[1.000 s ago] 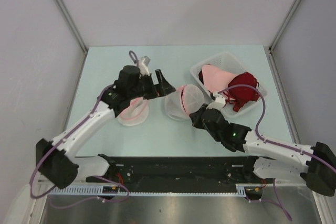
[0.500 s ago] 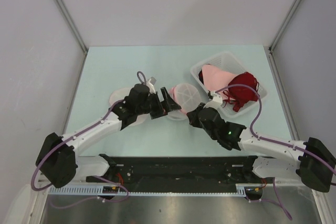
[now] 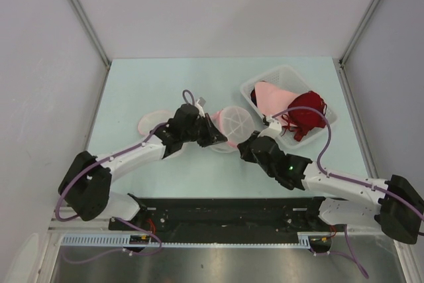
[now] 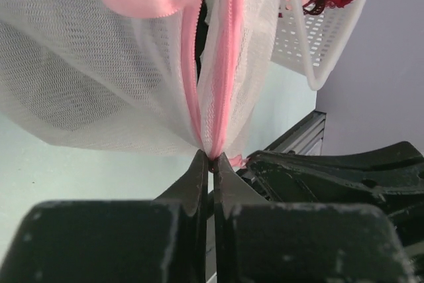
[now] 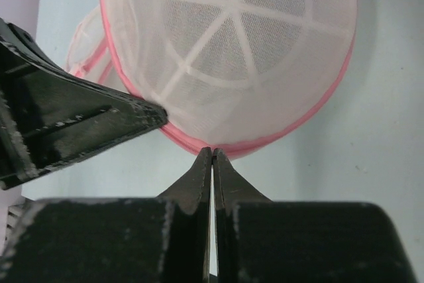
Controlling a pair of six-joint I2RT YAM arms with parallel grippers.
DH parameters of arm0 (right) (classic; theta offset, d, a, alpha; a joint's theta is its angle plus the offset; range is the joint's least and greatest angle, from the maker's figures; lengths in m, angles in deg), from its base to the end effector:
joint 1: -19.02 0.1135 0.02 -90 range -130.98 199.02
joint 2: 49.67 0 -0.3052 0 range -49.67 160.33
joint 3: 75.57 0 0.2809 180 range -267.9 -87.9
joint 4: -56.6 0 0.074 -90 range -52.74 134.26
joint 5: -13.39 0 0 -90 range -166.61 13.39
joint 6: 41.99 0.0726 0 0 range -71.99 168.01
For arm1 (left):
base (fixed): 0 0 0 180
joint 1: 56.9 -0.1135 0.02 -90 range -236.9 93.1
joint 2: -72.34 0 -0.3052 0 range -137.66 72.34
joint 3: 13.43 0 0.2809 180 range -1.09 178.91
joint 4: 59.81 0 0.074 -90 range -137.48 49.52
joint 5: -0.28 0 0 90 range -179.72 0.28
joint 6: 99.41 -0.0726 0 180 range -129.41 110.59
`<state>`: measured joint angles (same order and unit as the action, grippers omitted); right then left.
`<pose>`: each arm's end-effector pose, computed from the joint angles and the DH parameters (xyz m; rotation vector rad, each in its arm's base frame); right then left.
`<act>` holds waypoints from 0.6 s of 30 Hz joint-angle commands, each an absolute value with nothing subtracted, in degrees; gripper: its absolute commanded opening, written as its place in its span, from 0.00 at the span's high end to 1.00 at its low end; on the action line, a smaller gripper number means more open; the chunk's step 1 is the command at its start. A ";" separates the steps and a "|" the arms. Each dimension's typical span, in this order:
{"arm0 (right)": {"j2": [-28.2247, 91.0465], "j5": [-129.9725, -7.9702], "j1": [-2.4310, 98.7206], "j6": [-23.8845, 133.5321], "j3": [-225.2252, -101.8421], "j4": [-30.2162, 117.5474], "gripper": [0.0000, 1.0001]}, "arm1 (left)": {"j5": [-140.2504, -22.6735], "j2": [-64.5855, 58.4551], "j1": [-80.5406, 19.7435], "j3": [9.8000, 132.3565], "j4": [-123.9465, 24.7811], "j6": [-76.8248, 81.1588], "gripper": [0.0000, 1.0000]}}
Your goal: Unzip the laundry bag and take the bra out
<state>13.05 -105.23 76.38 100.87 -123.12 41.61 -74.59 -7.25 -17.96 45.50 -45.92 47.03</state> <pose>0.1751 0.2089 0.2421 0.2229 2.0849 0.6766 0.2575 -0.2324 0.2329 -0.2013 2.4190 -1.1576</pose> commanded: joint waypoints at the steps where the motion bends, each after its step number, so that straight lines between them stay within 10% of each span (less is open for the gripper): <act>1: 8.71 -108.77 74.66 98.46 -123.59 36.54 1.00 | -75.57 -3.43 -20.15 50.67 -42.21 42.28 1.00; 13: -3.17 -105.70 74.44 95.82 -118.13 40.90 1.00 | -73.29 -6.99 -24.64 57.87 -37.01 33.04 1.00; 16: -0.20 -108.77 81.13 96.79 -121.72 41.89 1.00 | -69.71 -13.33 -24.56 62.53 -36.76 32.86 0.68; 18: 3.23 -111.67 82.82 97.57 -122.96 41.37 1.00 | -69.24 -14.32 -24.38 65.51 -35.01 31.64 0.26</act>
<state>-0.90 -105.89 78.28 97.15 -118.20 38.70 -72.47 -11.03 -24.28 59.22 -36.10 34.57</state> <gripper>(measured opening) 0.009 0.464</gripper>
